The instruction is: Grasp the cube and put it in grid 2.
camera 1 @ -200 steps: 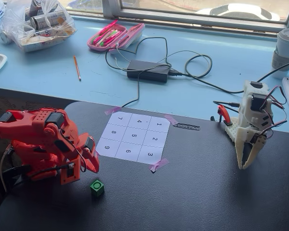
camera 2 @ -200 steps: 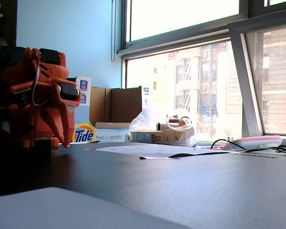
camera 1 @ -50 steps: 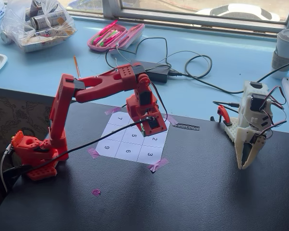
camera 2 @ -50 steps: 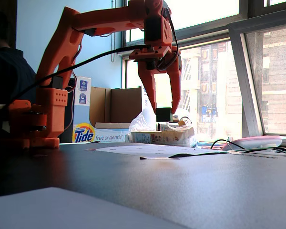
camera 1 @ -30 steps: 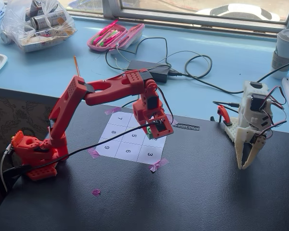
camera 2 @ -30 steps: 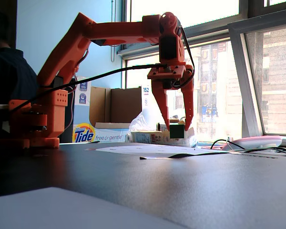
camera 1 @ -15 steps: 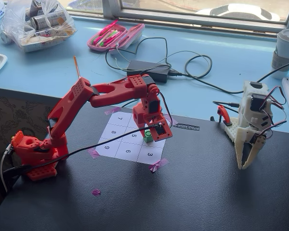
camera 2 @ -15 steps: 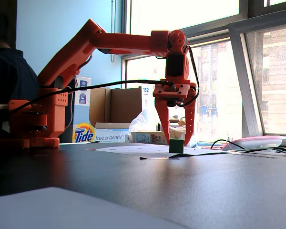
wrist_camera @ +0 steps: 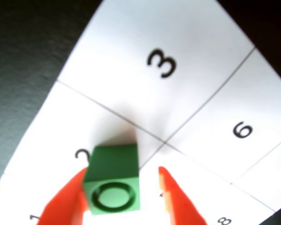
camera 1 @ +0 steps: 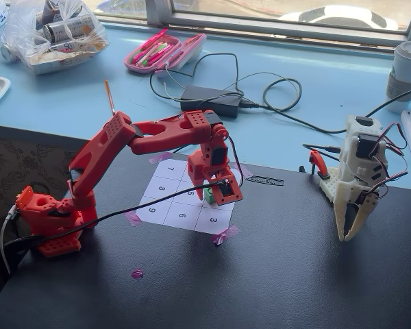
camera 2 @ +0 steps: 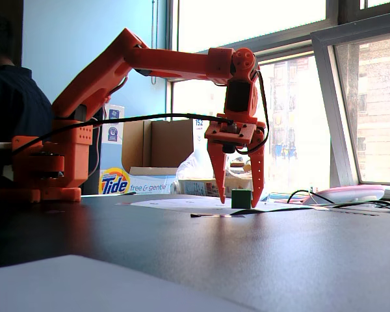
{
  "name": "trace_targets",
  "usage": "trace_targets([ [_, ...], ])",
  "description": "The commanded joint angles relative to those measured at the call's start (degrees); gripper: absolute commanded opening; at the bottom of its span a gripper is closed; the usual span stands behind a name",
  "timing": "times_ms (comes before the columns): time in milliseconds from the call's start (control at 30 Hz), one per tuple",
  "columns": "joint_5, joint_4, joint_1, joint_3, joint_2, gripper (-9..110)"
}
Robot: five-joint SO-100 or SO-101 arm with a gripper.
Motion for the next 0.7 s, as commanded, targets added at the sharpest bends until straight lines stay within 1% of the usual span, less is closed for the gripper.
trace_targets([
  [0,-0.70,1.23,0.35,-2.29,6.33,23],
  [167,-1.76,1.76,1.49,-2.29,11.25,26],
  [400,-5.01,3.16,4.39,-2.72,23.64,27],
  [533,-5.01,7.56,7.82,-0.18,36.12,27],
  [667,-4.57,10.72,13.62,9.67,51.86,26],
])
